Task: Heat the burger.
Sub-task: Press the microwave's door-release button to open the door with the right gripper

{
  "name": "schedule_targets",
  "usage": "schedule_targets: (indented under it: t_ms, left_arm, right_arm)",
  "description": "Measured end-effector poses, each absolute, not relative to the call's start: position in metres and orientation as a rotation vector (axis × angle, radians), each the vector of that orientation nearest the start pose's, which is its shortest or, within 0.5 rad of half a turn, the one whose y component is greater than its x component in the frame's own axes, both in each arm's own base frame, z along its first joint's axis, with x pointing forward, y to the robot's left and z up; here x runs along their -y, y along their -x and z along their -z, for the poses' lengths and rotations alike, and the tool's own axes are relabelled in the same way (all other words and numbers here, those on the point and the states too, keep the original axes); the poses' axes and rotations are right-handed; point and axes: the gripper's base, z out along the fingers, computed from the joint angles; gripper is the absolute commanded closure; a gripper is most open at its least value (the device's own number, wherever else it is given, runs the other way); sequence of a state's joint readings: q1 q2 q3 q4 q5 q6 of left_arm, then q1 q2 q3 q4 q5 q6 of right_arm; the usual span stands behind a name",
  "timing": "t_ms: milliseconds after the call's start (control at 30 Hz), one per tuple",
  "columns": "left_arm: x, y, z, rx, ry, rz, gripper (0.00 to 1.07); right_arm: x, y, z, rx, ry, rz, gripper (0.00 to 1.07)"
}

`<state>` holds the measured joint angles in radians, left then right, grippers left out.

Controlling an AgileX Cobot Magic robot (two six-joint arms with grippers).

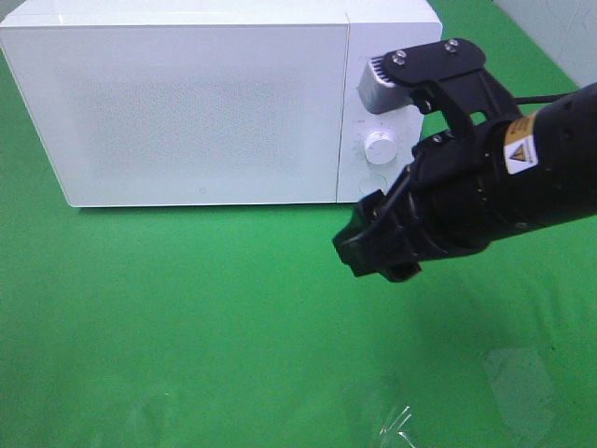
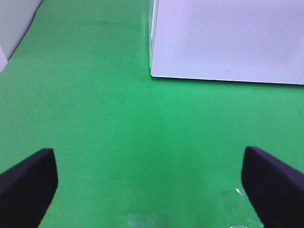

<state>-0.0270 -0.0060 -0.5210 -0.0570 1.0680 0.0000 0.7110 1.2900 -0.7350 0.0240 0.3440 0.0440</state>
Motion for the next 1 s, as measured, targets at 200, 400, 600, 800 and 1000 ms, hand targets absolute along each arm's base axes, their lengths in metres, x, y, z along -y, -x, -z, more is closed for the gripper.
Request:
schedule_targets:
  t_ms: [200, 400, 600, 800, 1000]
  left_arm:
    - [0.004, 0.009, -0.283, -2.024, -0.031, 0.085, 0.09]
    - [0.004, 0.009, -0.283, -2.024, -0.031, 0.085, 0.09]
    - [0.004, 0.009, -0.283, -2.024, -0.031, 0.085, 0.09]
    - [0.004, 0.009, -0.283, -2.024, -0.031, 0.085, 0.09]
    - [0.004, 0.009, -0.283, -2.024, -0.031, 0.085, 0.09]
  right_arm:
    - [-0.148, -0.171, -0.257, -2.399, 0.814, -0.327, 0.39]
    - [-0.128, -0.147, -0.277, -2.413, 0.858, -0.300, 0.39]
    - [-0.103, -0.123, -0.300, -2.345, 0.842, -0.273, 0.39]
    - [-0.077, -0.102, -0.310, -2.279, 0.766, -0.241, 0.39]
    - [-0.056, -0.082, -0.307, -2.250, 0.687, -0.236, 0.37]
